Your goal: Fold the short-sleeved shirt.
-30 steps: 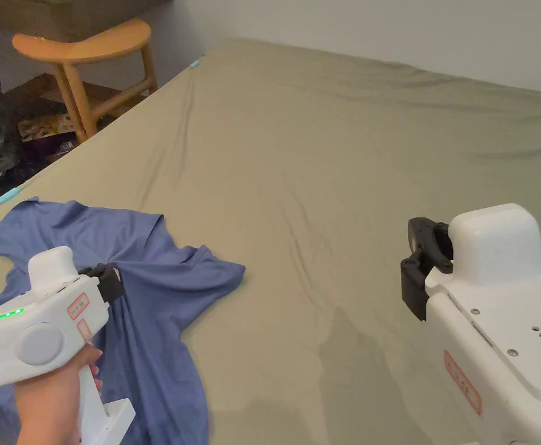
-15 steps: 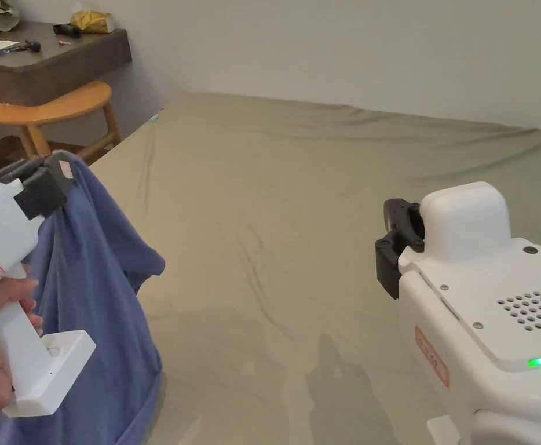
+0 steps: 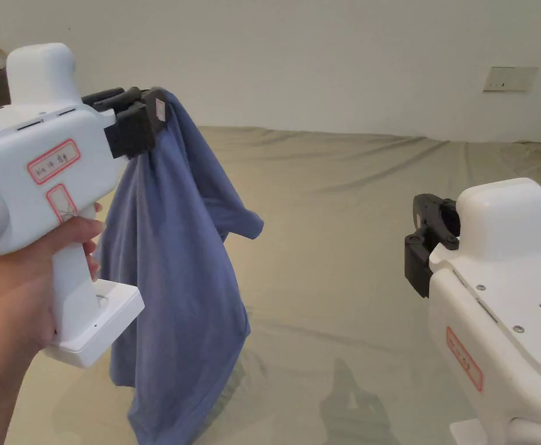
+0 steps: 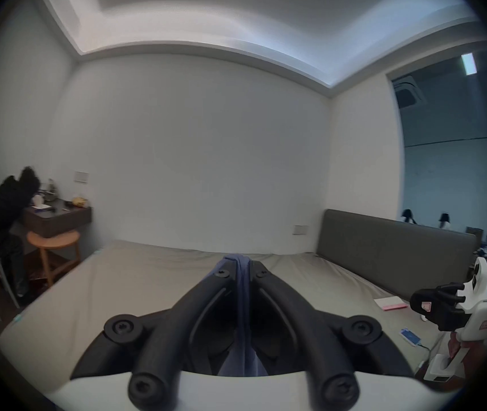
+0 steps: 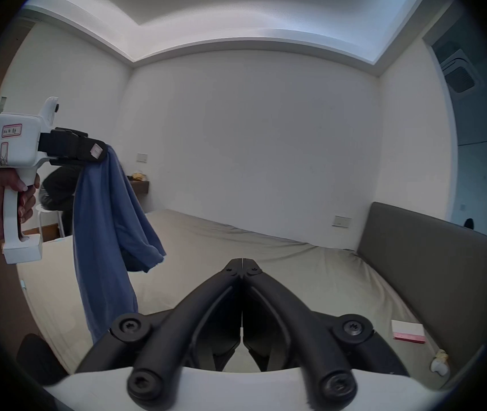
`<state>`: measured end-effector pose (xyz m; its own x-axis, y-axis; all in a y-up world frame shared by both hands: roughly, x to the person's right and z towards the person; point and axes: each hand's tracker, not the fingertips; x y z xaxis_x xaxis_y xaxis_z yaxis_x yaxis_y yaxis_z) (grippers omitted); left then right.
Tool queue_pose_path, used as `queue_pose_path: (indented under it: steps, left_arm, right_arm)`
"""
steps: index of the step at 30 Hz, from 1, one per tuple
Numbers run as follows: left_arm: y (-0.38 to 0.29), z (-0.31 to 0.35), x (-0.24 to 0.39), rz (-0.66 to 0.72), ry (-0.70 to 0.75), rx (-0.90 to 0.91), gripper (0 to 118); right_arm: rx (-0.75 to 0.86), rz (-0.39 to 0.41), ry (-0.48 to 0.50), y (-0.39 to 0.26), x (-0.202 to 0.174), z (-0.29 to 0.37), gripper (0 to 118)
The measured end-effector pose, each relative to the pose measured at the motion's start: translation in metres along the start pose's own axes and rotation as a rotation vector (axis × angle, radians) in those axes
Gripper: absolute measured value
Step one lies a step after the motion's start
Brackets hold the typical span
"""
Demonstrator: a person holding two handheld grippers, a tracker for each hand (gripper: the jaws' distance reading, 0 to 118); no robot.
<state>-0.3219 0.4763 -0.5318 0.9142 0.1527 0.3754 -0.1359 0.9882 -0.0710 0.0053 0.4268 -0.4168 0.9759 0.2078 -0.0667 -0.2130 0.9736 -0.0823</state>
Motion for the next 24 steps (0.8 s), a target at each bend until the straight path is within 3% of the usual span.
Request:
queue_pose_path:
  steps: [7, 12, 18, 21, 24]
  left_arm:
    - [-0.081, -0.096, 0.081, 0.001, -0.178, -0.211, 6]
    - [-0.207, -0.148, 0.145, 0.018, -0.292, -0.527, 6]
    - [-0.356, -0.147, 0.19, -0.056, -0.325, -0.891, 6]
    - [-0.392, -0.135, 0.197, -0.084, -0.307, -0.981, 6]
    - [-0.39, -0.13, 0.191, -0.003, -0.299, -0.94, 6]
  right_arm:
    - [-0.043, -0.021, -0.118, -0.018, 0.054, 0.009, 1]
    - [-0.105, -0.054, -0.168, -0.043, 0.084, -0.004, 1]
    - [-0.194, -0.066, -0.176, -0.077, 0.1, -0.025, 1]
    - [-0.235, -0.071, -0.169, -0.091, 0.101, -0.035, 1]
    - [-0.264, -0.072, -0.157, -0.101, 0.098, -0.041, 1]
